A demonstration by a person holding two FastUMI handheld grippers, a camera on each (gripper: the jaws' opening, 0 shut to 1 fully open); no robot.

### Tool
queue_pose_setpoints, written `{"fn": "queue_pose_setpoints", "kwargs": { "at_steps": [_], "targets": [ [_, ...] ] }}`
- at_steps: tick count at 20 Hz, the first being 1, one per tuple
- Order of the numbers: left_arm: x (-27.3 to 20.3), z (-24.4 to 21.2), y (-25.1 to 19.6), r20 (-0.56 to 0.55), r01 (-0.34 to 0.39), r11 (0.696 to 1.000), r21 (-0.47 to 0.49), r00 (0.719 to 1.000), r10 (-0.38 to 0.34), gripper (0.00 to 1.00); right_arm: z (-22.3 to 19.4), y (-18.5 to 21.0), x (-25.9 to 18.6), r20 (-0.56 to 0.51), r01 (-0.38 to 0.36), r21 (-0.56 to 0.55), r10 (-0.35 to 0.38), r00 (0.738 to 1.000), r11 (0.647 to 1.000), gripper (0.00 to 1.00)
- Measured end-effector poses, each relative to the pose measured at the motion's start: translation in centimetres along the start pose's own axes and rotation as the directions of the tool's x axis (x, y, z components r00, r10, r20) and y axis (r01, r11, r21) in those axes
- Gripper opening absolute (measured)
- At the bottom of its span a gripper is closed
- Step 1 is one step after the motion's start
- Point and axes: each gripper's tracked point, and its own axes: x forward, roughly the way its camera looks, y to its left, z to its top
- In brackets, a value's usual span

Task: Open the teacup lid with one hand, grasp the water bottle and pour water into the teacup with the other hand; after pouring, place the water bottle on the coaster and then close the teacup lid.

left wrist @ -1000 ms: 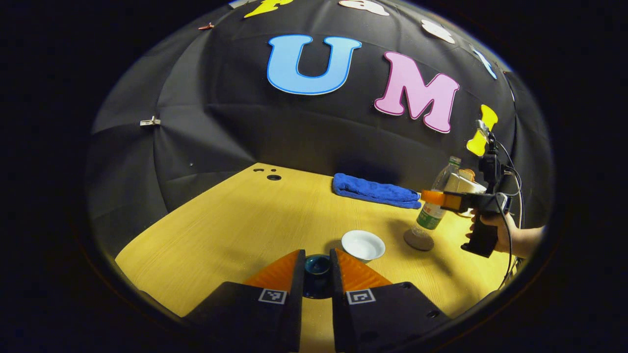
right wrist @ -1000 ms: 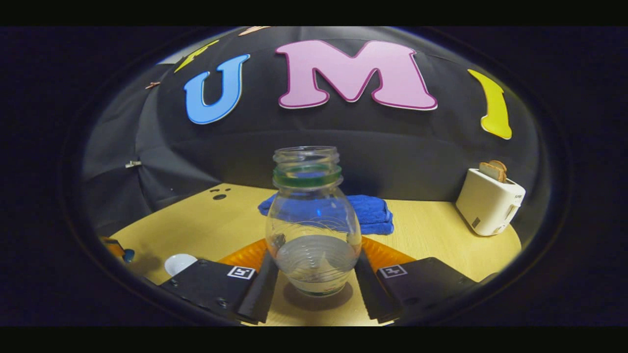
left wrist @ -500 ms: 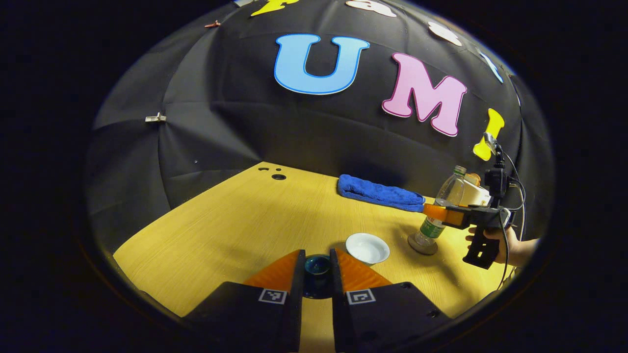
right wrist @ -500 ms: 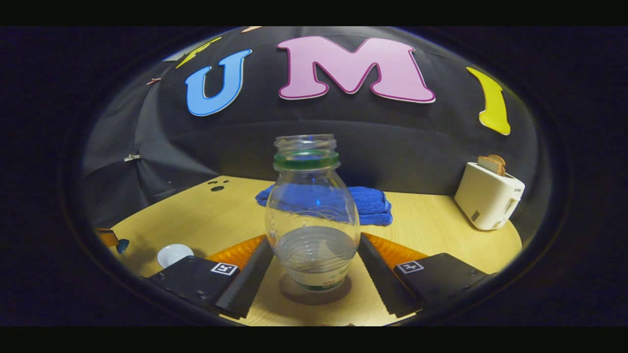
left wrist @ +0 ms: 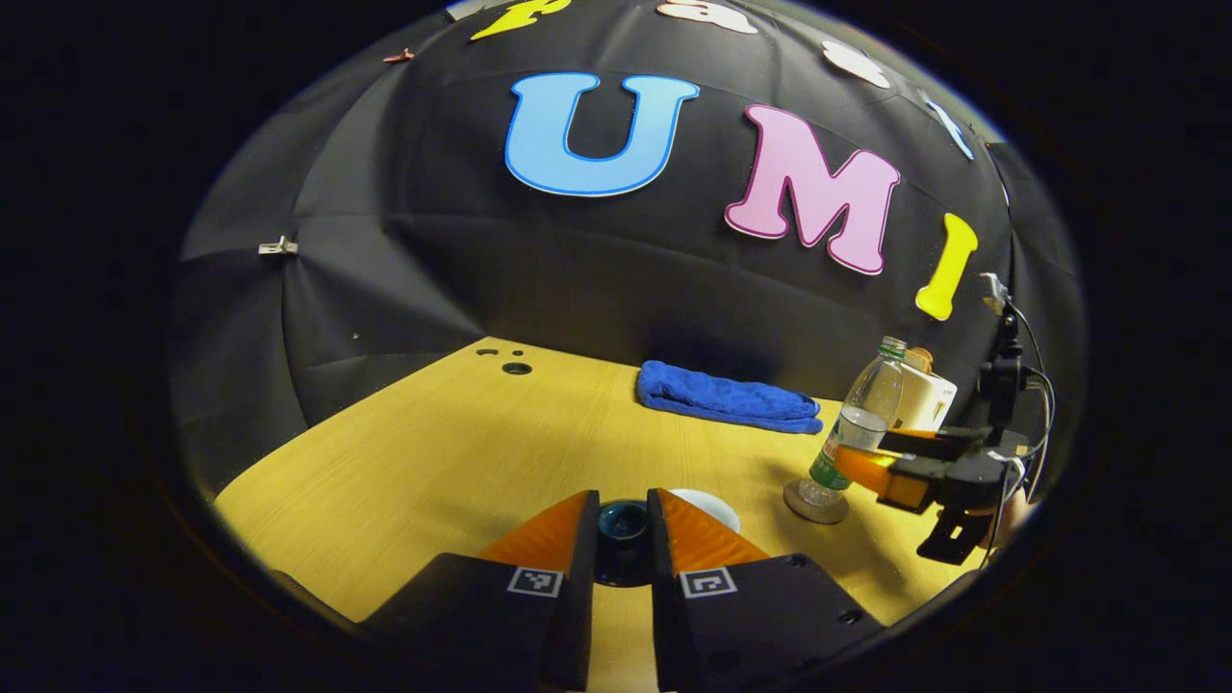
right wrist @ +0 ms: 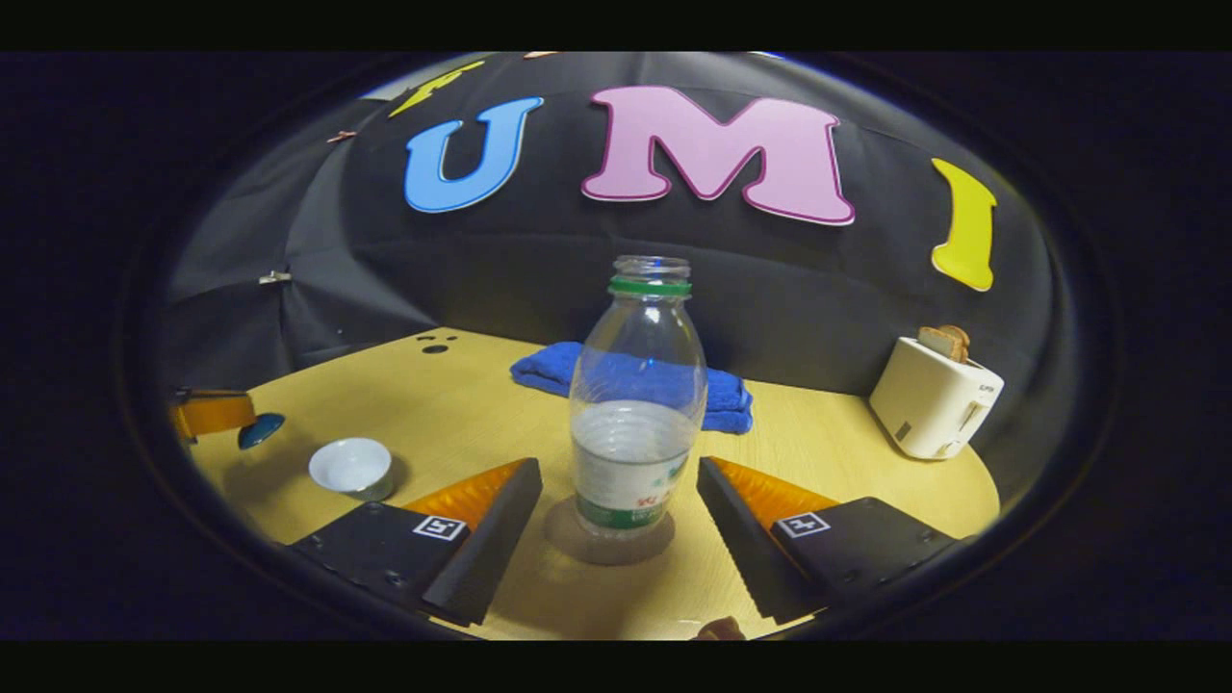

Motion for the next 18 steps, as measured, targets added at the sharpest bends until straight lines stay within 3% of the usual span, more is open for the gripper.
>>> {"fn": "queue_pose_setpoints", "kwargs": {
  "at_steps": [10,18],
  "targets": [
    [5.0,-0.9,-4.3,0.001,0.092,0.992,0.086,0.996,-0.093,0.30,-1.7,0.6,-5.9,-0.042,-0.004,0.067,0.007,0.999,0.998,0.98],
    [6.1,-3.2,-5.3,-0.040,0.122,0.987,0.106,0.992,-0.119,0.27,-3.8,1.0,-7.0,-0.092,-0.004,0.096,0.013,0.996,0.995,0.98]
  ]
}}
